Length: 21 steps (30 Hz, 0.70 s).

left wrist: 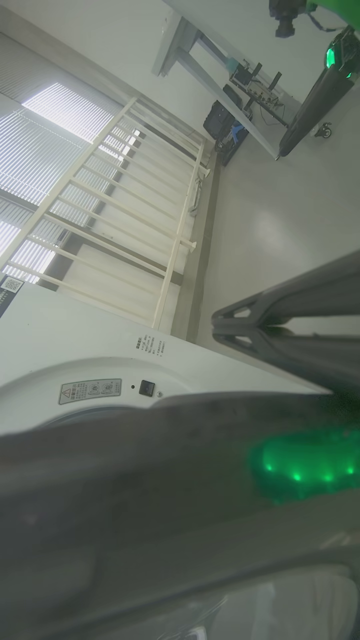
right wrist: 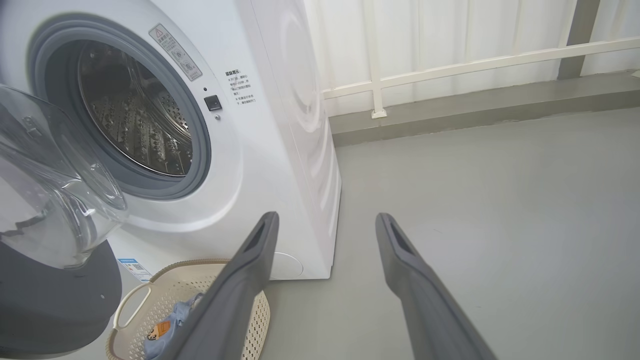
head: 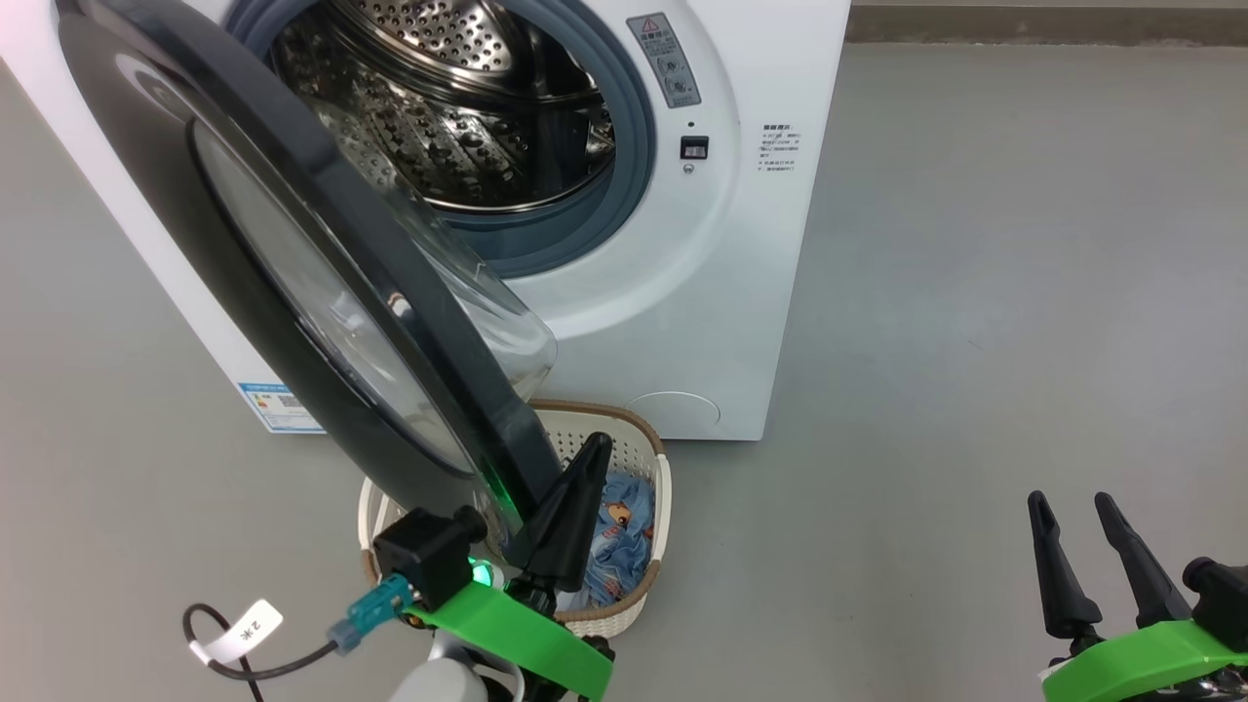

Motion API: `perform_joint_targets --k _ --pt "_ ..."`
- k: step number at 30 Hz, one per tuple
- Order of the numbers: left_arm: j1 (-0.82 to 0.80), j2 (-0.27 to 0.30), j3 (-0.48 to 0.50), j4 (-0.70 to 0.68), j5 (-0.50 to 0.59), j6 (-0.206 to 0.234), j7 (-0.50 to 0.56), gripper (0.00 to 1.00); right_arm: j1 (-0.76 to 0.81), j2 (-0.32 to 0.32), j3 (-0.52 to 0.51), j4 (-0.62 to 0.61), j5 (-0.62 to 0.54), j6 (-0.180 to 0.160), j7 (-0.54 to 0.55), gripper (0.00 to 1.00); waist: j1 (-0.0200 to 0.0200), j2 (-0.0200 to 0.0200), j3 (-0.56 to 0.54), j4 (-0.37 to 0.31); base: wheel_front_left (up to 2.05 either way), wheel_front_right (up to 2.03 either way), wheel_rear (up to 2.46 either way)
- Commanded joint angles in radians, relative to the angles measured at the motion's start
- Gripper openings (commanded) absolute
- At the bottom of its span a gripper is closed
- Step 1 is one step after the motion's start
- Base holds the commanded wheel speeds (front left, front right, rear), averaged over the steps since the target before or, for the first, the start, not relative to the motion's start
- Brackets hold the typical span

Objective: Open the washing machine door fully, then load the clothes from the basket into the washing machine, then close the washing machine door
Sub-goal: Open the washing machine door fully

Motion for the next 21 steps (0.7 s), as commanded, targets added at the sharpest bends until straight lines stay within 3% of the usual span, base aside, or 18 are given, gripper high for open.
perform_joint_targets --k 1,21 --pt "-0.043 0.006 0.046 -0.013 -0.001 -0.005 -0.013 0.0 -0.029 -0.022 0.017 -0.028 -0.011 0.008 -0.012 1.0 0.0 0.0 0.0 0.001 0.0 0.0 0.0" --pt "-0.002 0.005 0.133 -0.01 0.061 -0.022 -0.013 0.0 -0.028 -0.03 0.012 -0.037 -0.004 0.008 -0.012 1.0 0.0 0.0 -0.002 0.037 0.0 0.0 0.0"
